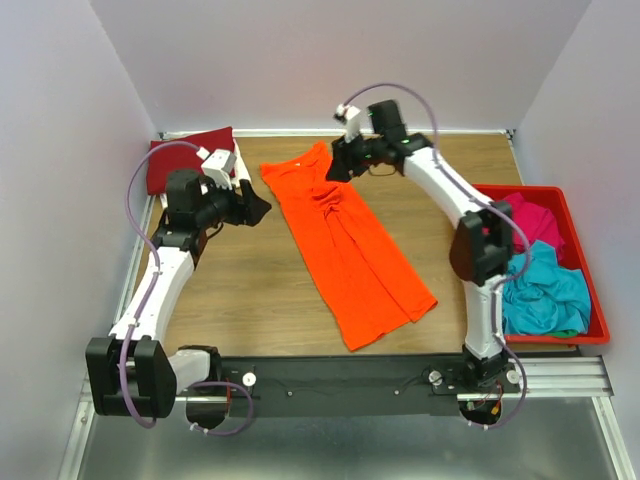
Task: Fold and stack the t-shirts
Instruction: Fold the tshirt
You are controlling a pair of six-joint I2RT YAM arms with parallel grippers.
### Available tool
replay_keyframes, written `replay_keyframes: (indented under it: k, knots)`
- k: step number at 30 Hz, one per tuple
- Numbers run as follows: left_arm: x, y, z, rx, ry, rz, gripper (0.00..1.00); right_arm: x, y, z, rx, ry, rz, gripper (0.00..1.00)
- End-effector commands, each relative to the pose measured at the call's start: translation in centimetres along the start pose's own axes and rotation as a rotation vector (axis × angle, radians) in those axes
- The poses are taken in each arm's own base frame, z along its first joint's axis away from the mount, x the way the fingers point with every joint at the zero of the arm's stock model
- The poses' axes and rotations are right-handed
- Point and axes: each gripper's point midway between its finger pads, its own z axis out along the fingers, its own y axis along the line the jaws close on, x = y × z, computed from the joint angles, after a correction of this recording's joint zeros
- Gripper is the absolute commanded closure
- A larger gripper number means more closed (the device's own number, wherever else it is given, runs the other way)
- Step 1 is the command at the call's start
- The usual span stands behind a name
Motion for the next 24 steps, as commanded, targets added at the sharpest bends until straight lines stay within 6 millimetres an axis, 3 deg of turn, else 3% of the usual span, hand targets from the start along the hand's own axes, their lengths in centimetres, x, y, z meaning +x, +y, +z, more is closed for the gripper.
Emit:
replay_keyframes:
  k: [1,3,5,6,7,8,9,10,11,12,13,14,15,17,19,20,24]
  knots:
    - [-3.3,-2.5,0.0,0.134,-0.077,0.083,0.21,0.1,1.1,-6.0,-0.154,-0.059,-0.1,0.41]
    - [-2.3,-3.9,0.8,0.195,-0.04,0.063,0.22,0.7,2.2,-8.4,-0.183,-0.074,-0.131,0.41]
    - [-0.4,-6.5,1.4,0.262,0.011,0.064,0.25,5.2,4.0,-9.5,-0.277,-0.004,-0.204,0.41]
    - [0.2,-7.4,1.6,0.28,0.025,0.067,0.25,6.5,5.2,-10.5,-0.314,0.012,-0.269,0.41]
    - [0.9,-8.3,1.5,0.294,0.036,0.075,0.26,9.9,6.7,-12.2,-0.374,0.06,-0.402,0.41]
    - [1.7,-9.4,1.5,0.318,0.053,0.084,0.26,11.3,7.4,-13.2,-0.386,0.08,-0.473,0.39]
    - [3.5,-11.0,1.5,0.353,0.092,0.092,0.27,13.1,7.7,-14.0,-0.394,0.111,-0.524,0.35]
    - [4.4,-12.1,1.2,0.374,0.106,0.102,0.27,13.7,8.2,-15.6,-0.375,0.109,-0.662,0.32]
    - [4.6,-13.0,0.8,0.38,0.097,0.123,0.27,17.7,8.0,-16.2,-0.369,0.213,-0.657,0.3]
    - [6.8,-15.4,0.4,0.433,0.14,0.143,0.27,19.0,7.9,-16.8,-0.356,0.243,-0.695,0.27]
    - [7.6,-16.4,0.1,0.442,0.151,0.142,0.27,20.2,7.5,-17.7,-0.336,0.29,-0.764,0.25]
    - [9.3,-18.7,-0.6,0.485,0.18,0.17,0.26,22.3,8.1,-18.6,-0.341,0.321,-0.776,0.23]
    - [9.4,-18.4,-0.5,0.46,0.178,0.16,0.26,23.2,8.3,-19.1,-0.343,0.338,-0.797,0.23]
    - [11.9,-21.6,-1.6,0.506,0.224,0.175,0.26,25.6,9.0,-20.4,-0.371,0.379,-0.83,0.22]
    - [13.7,-23.2,-2.1,0.512,0.254,0.187,0.27,27.1,9.5,-21.1,-0.402,0.406,-0.869,0.22]
    - [15.5,-24.6,-2.7,0.518,0.28,0.212,0.26,28.0,9.6,-21.6,-0.415,0.436,-0.875,0.22]
    - [20.8,-26.5,-3.6,0.528,0.357,0.273,0.27,30.9,9.6,-22.5,-0.436,0.499,-0.912,0.22]
